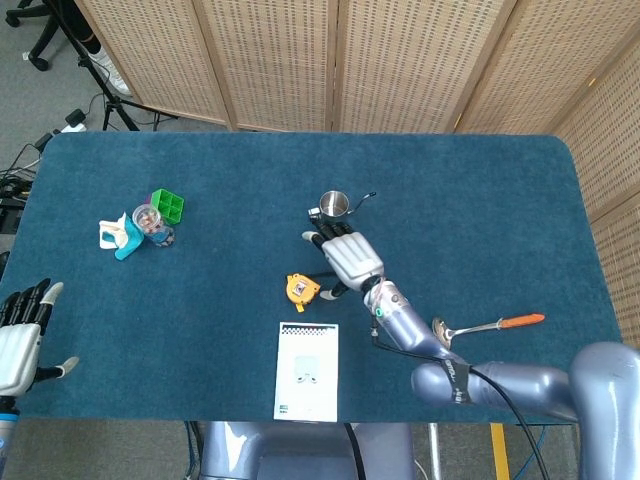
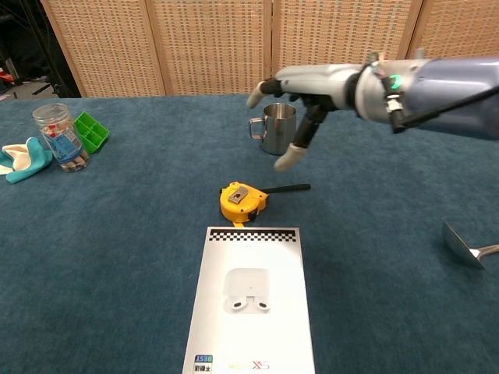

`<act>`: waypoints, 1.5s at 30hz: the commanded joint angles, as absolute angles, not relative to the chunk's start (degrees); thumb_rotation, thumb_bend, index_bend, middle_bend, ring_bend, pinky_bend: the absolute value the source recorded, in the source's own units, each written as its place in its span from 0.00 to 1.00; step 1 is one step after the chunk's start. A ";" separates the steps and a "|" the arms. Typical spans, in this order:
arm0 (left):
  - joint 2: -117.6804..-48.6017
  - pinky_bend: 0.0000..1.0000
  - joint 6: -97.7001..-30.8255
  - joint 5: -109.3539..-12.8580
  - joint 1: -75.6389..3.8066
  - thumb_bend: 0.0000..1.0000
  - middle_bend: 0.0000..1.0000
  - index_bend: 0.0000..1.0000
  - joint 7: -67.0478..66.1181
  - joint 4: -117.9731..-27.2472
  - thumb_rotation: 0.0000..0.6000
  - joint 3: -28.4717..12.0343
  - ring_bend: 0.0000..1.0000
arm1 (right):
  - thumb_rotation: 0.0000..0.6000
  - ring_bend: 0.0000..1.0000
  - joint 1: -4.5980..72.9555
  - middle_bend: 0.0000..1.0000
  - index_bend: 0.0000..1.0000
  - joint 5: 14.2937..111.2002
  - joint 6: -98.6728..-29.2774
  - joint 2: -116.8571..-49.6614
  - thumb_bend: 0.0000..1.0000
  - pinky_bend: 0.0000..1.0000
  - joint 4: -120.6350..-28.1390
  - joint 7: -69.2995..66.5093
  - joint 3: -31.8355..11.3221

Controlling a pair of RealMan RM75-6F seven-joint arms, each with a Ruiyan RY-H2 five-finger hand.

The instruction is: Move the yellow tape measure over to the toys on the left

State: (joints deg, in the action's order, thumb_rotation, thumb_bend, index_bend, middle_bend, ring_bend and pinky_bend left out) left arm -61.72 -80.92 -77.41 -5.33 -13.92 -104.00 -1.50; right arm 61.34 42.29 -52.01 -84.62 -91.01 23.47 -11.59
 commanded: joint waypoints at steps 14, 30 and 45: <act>-62.87 0.00 -80.85 -78.10 -5.53 0.00 0.00 0.00 -16.42 -104.30 1.00 -0.96 0.00 | 1.00 0.00 32.59 0.00 0.09 69.58 -79.36 -73.44 0.00 0.00 -91.40 6.97 4.68; -60.02 0.00 -72.30 -75.69 -13.20 0.00 0.00 0.00 -15.01 -107.37 1.00 -6.10 0.00 | 1.00 0.00 19.40 0.00 0.06 75.82 -86.55 -72.55 0.00 0.00 -81.63 -4.51 4.54; -57.19 0.00 -50.91 -59.93 -33.09 0.00 0.00 0.00 -24.56 -110.14 1.00 -13.56 0.00 | 1.00 0.00 16.47 0.00 0.06 77.58 -85.86 -70.40 0.00 0.00 -81.02 -9.86 0.18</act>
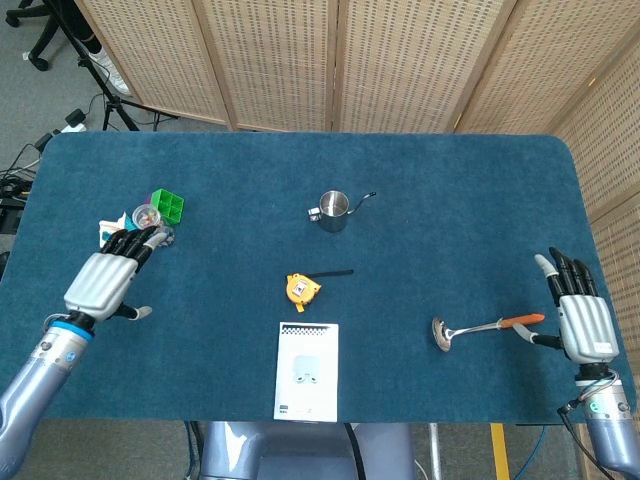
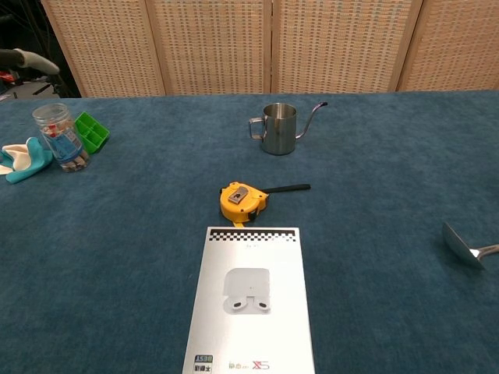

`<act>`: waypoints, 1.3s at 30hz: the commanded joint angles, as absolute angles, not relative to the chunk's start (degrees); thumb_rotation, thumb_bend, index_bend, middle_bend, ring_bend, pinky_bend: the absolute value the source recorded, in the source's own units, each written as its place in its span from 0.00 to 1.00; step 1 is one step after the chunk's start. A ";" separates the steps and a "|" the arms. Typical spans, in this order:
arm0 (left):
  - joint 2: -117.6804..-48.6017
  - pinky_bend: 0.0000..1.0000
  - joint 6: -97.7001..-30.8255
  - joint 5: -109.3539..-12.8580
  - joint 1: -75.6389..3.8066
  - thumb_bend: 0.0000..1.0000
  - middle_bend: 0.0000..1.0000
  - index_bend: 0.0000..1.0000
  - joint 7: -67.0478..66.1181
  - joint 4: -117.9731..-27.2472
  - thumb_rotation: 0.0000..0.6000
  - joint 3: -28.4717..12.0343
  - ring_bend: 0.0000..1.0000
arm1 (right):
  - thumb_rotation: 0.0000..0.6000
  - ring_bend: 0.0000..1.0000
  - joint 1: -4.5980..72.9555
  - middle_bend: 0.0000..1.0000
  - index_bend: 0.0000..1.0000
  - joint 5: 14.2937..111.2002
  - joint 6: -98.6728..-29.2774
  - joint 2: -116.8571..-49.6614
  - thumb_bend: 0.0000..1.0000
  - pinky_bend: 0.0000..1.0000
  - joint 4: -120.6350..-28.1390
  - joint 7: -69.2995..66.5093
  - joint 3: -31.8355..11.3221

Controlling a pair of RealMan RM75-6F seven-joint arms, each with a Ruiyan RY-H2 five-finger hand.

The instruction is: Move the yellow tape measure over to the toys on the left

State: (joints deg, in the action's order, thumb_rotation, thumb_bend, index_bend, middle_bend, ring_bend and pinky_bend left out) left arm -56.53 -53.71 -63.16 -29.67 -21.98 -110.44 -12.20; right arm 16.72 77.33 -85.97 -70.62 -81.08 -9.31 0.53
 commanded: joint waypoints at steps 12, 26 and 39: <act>-67.65 0.00 -39.80 -33.66 -53.53 0.00 0.00 0.00 -33.00 -102.27 1.00 -12.53 0.00 | 1.00 0.00 14.62 0.00 0.06 77.59 -84.83 -68.93 0.00 0.00 -80.26 -14.80 -2.80; -77.90 0.00 -41.54 -14.69 -68.42 0.01 0.00 0.00 -36.86 -96.04 1.00 -9.76 0.00 | 1.00 0.00 11.64 0.00 0.06 76.43 -85.56 -66.80 0.00 0.00 -80.28 -20.82 -6.07; -85.42 0.00 -44.63 -4.05 -77.12 0.03 0.00 0.00 -39.84 -89.59 1.00 -7.83 0.00 | 1.00 0.00 9.17 0.00 0.06 76.88 -86.78 -65.36 0.00 0.00 -80.08 -24.97 -8.15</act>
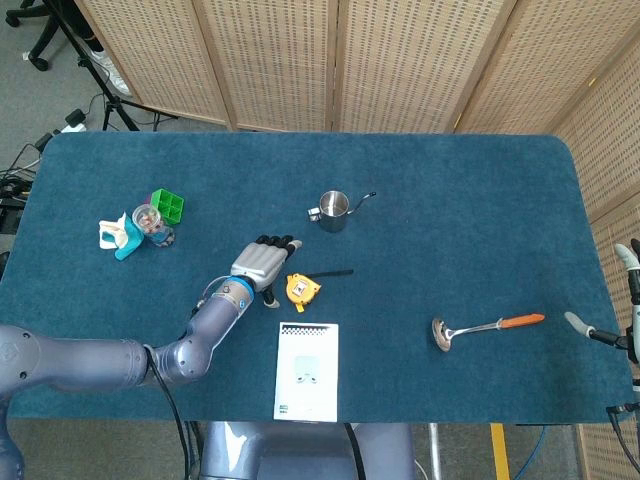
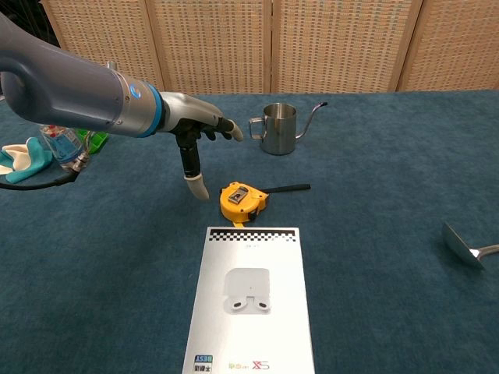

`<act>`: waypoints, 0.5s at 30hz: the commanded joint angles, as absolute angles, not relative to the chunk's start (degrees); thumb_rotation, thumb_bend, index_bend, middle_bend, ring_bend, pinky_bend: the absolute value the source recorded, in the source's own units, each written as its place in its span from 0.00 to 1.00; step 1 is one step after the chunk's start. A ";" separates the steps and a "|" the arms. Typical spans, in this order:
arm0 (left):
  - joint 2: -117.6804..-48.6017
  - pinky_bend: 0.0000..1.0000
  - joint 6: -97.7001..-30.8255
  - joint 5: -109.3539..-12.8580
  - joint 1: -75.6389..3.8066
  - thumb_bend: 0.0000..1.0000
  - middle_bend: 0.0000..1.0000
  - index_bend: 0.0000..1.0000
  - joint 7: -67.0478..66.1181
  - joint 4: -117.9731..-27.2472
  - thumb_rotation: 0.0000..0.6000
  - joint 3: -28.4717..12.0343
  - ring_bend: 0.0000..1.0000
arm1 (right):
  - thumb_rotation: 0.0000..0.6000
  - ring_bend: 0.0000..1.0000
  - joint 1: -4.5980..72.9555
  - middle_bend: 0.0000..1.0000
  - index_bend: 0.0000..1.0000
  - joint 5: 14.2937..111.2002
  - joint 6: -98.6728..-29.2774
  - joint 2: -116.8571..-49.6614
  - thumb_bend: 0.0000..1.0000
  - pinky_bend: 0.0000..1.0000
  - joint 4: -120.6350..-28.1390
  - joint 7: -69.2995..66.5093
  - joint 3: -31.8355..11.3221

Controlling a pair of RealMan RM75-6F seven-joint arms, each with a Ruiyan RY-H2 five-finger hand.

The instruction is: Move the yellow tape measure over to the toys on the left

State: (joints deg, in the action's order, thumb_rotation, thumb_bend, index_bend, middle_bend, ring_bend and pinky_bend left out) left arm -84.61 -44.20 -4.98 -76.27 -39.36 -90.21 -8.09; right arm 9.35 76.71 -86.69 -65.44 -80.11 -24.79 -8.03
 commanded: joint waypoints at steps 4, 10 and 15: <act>-86.74 0.00 -45.00 -2.68 -78.28 0.03 0.00 0.00 -40.23 -88.49 1.00 -7.72 0.00 | 1.00 0.00 8.81 0.00 0.06 77.29 -86.90 -65.28 0.00 0.00 -80.05 -25.21 -8.43; -90.60 0.00 -46.42 -0.88 -80.14 0.03 0.00 0.01 -41.12 -84.79 1.00 -7.83 0.00 | 1.00 0.00 8.39 0.00 0.06 77.56 -86.42 -65.15 0.00 0.00 -79.98 -25.92 -9.07; -92.90 0.00 -46.58 0.16 -80.81 0.03 0.00 0.03 -42.06 -82.55 1.00 -7.59 0.00 | 1.00 0.00 8.16 0.00 0.06 77.62 -86.03 -65.09 0.00 0.00 -79.80 -26.31 -9.41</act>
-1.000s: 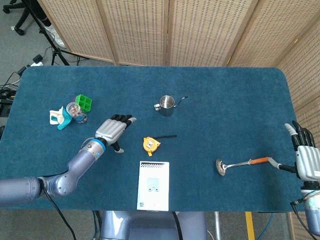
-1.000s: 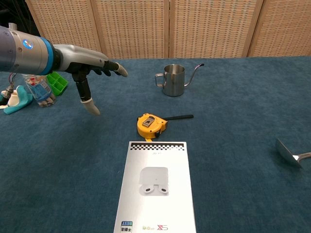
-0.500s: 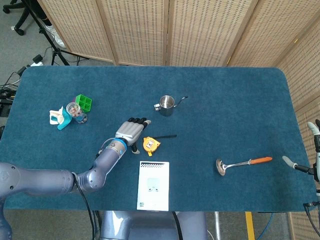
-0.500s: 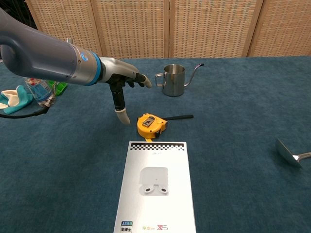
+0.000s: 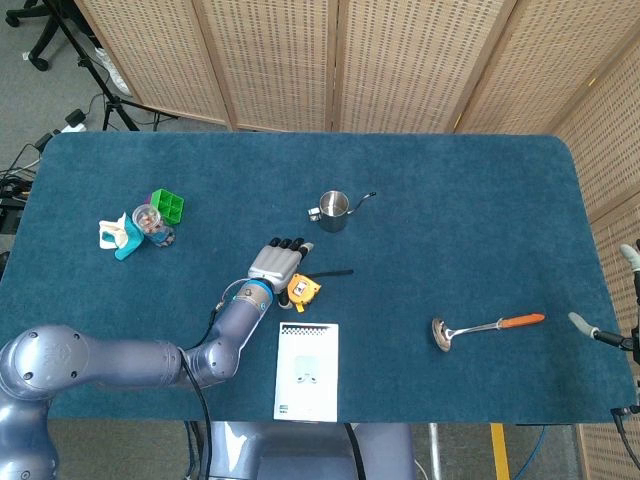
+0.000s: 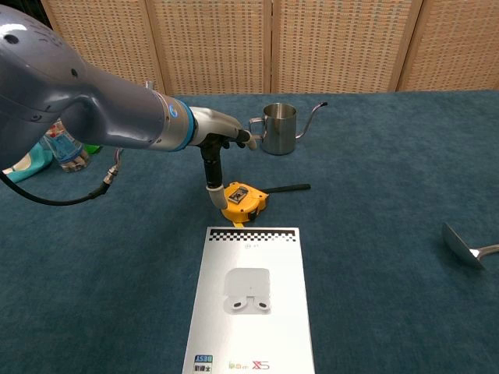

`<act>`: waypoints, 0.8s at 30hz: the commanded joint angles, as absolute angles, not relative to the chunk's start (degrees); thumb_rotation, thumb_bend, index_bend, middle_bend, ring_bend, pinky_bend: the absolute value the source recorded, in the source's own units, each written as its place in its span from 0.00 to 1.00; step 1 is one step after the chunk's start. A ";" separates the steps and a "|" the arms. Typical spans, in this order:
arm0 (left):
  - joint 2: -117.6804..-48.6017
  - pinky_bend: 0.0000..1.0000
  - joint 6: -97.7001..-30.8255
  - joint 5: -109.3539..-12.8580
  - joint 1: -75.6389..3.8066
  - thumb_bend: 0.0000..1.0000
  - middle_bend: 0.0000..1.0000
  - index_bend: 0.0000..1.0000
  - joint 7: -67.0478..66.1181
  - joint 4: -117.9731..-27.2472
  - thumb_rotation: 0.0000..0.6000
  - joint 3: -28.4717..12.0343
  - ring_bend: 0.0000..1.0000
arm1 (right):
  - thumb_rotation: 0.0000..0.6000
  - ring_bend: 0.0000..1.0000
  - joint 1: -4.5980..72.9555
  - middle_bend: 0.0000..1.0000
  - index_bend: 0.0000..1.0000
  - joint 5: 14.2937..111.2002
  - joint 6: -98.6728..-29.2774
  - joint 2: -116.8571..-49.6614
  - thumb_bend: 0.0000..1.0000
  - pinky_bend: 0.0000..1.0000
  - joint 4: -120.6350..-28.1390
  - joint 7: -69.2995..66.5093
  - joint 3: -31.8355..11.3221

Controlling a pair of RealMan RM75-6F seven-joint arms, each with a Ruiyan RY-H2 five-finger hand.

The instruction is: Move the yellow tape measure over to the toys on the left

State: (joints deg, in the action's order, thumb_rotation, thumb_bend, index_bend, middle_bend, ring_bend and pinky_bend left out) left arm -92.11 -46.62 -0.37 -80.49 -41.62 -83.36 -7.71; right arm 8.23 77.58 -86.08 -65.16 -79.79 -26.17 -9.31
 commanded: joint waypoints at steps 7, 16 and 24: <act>-96.43 0.00 -46.10 1.84 -81.61 0.05 0.00 0.07 -43.57 -78.48 1.00 -7.51 0.00 | 1.00 0.00 7.71 0.00 0.06 77.59 -85.69 -65.03 0.00 0.00 -79.16 -27.50 -10.01; -100.45 0.00 -46.81 2.15 -81.82 0.06 0.00 0.15 -45.17 -74.45 1.00 -8.32 0.00 | 1.00 0.00 7.14 0.00 0.06 77.99 -85.55 -64.98 0.00 0.00 -78.30 -29.53 -10.58; -102.61 0.05 -50.79 -0.38 -80.94 0.11 0.01 0.30 -46.39 -74.22 1.00 -9.16 0.03 | 1.00 0.00 6.89 0.00 0.06 78.38 -85.46 -65.05 0.00 0.00 -78.17 -29.92 -11.02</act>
State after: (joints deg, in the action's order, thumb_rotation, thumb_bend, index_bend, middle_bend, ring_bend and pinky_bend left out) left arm -102.30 -50.38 0.02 -81.17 -46.17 -74.21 -8.90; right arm 6.89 78.39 -85.47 -65.05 -78.18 -29.92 -11.02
